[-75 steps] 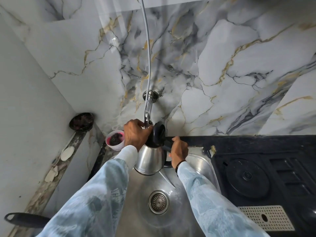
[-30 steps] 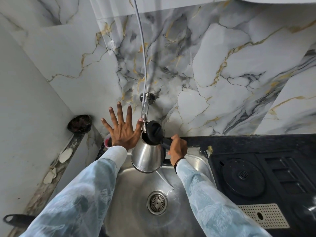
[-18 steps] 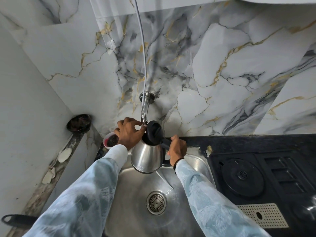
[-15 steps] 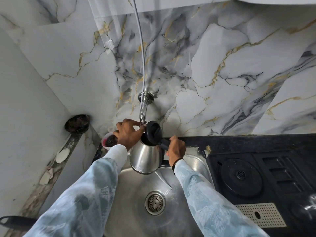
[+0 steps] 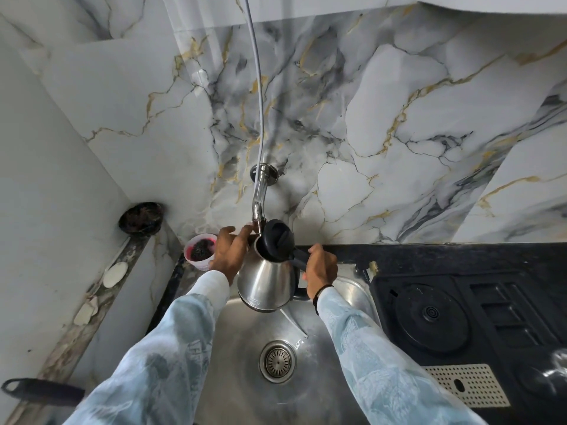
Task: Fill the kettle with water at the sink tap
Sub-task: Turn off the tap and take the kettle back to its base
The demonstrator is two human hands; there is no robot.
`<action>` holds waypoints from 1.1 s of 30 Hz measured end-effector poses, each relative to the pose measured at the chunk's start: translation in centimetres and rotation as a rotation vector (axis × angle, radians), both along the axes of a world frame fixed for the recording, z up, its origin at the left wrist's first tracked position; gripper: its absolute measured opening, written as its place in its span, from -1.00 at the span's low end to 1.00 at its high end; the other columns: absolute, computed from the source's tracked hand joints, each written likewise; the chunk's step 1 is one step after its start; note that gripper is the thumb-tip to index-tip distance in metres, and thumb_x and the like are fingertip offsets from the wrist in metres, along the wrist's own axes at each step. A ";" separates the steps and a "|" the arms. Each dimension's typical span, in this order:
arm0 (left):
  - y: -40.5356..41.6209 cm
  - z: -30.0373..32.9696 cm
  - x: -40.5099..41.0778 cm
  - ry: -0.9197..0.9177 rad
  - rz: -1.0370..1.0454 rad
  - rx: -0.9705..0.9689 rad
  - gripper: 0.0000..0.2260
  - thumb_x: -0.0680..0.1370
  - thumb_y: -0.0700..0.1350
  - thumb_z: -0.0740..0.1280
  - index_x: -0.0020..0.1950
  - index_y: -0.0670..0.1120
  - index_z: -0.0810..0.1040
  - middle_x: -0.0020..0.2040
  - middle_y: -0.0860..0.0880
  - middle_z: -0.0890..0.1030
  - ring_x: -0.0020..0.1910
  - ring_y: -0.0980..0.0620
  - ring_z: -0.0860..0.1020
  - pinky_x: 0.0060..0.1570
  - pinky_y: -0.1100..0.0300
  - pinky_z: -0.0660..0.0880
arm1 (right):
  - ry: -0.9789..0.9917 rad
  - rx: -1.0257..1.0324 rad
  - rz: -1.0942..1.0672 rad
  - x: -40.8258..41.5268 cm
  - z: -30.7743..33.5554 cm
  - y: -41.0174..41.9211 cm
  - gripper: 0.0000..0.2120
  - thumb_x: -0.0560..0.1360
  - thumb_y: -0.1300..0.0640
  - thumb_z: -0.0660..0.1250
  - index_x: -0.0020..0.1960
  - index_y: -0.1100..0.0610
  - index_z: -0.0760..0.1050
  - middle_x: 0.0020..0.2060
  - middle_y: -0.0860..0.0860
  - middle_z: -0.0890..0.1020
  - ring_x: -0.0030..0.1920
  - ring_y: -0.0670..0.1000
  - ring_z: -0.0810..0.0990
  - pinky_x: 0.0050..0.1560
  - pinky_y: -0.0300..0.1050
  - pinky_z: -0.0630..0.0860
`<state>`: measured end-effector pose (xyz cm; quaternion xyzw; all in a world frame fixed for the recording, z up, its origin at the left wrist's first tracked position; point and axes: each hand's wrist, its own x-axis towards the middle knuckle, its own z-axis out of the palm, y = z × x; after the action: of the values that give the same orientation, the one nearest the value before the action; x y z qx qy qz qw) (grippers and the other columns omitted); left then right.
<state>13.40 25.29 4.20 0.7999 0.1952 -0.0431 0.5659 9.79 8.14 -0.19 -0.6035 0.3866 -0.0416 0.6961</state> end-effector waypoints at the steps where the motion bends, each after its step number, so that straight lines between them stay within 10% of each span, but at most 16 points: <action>1: 0.3 -0.3 -0.3 0.030 0.016 -0.069 -0.27 0.41 0.40 0.33 0.38 -0.10 0.51 0.31 -0.20 0.62 0.33 -0.28 0.57 0.40 -0.21 0.43 | -0.006 -0.001 0.002 -0.2 0.2 0.0 -0.71 0.45 0.04 0.30 -0.37 0.18 0.51 -0.33 0.13 0.59 -0.09 0.38 0.64 0.18 0.50 0.69; 5: 0.2 -0.8 -1.9 0.006 0.028 -0.217 -0.57 0.59 0.22 0.31 -0.23 -0.11 0.61 -0.31 -0.03 0.64 -0.14 -0.13 0.58 0.04 0.03 0.44 | -0.009 -0.009 0.015 -1.3 0.6 -0.6 -0.72 0.41 0.02 0.30 -0.40 0.16 0.50 -0.34 0.15 0.61 -0.12 0.33 0.62 0.11 0.40 0.70; 13: -3.2 -1.6 -7.2 -0.003 0.009 -0.216 -0.72 0.47 0.05 0.56 -0.31 -0.07 0.60 -0.38 0.01 0.55 -0.27 -0.01 0.48 -0.12 0.14 0.43 | -0.039 -0.072 0.070 -5.1 1.2 -3.5 -0.72 0.38 -0.02 0.27 -0.34 0.18 0.50 -0.30 0.18 0.59 -0.15 0.32 0.58 0.10 0.40 0.70; 20: -10.9 -0.5 -10.7 0.000 0.012 -0.278 -0.77 0.45 0.04 0.60 -0.20 -0.07 0.65 -0.41 0.12 0.65 -0.39 0.16 0.60 -0.40 0.35 0.49 | -0.026 -0.130 0.028 -8.8 3.4 -11.8 -0.69 0.44 -0.06 0.30 -0.36 0.14 0.50 -0.31 0.17 0.60 -0.19 0.24 0.59 -0.06 0.24 0.61; 28: -22.8 1.3 -12.8 0.036 -0.172 -0.420 -0.52 0.42 0.18 0.53 0.23 -0.08 0.73 0.17 -0.07 0.73 0.24 -0.06 0.61 0.08 0.13 0.45 | -0.026 -0.247 -0.039 -11.5 4.6 -25.9 -0.55 0.52 -0.23 0.47 -0.37 0.06 0.55 -0.43 0.01 0.61 -0.59 0.06 0.53 -0.39 -0.14 0.49; 33: -28.9 0.0 -13.7 0.108 -0.279 -0.435 -0.59 0.52 0.21 0.41 0.17 -0.05 0.76 -0.02 0.06 0.78 -0.07 0.19 0.65 -0.07 0.18 0.36 | 0.026 -0.277 -0.063 -13.1 3.8 -32.2 -0.59 0.54 -0.21 0.49 -0.35 0.03 0.58 -0.31 -0.01 0.64 -0.36 0.05 0.60 -0.38 -0.04 0.68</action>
<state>-0.33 -3.62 4.16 0.6751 0.0991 -0.2044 0.7019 -3.31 -24.09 3.65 -0.6819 0.4050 -0.1084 0.5994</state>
